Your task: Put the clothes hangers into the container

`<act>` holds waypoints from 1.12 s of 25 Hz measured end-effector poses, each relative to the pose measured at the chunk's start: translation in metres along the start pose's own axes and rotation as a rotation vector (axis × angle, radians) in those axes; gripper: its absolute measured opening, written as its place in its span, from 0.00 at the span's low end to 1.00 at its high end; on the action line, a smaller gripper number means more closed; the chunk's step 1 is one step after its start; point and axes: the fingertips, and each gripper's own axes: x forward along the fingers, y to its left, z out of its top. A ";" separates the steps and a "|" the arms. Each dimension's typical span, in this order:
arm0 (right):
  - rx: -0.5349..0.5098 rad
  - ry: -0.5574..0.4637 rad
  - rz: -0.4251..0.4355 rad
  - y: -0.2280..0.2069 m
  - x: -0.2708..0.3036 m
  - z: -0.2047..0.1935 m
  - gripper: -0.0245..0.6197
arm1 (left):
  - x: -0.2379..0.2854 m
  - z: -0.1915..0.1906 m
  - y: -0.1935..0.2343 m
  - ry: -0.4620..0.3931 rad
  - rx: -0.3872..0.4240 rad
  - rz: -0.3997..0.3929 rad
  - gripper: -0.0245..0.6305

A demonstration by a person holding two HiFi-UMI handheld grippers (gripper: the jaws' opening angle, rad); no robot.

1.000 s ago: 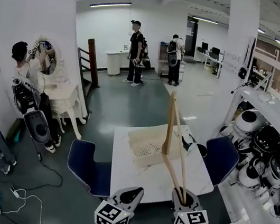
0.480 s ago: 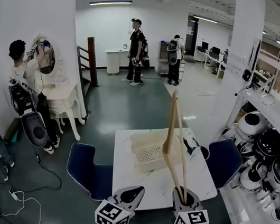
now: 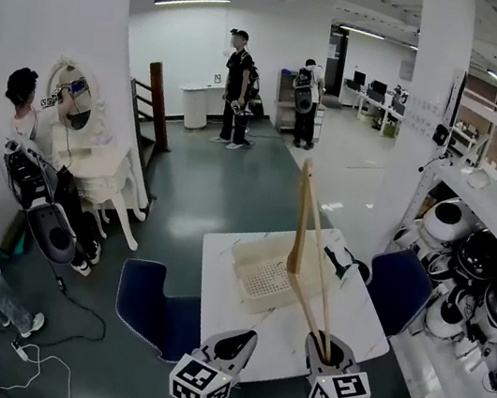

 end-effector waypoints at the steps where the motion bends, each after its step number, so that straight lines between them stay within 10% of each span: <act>1: -0.001 0.001 -0.003 0.001 0.002 0.000 0.14 | 0.000 -0.001 0.003 0.000 -0.003 -0.002 0.04; 28: -0.018 0.003 0.038 -0.003 0.032 0.002 0.14 | 0.011 -0.006 0.025 -0.016 -0.038 0.035 0.04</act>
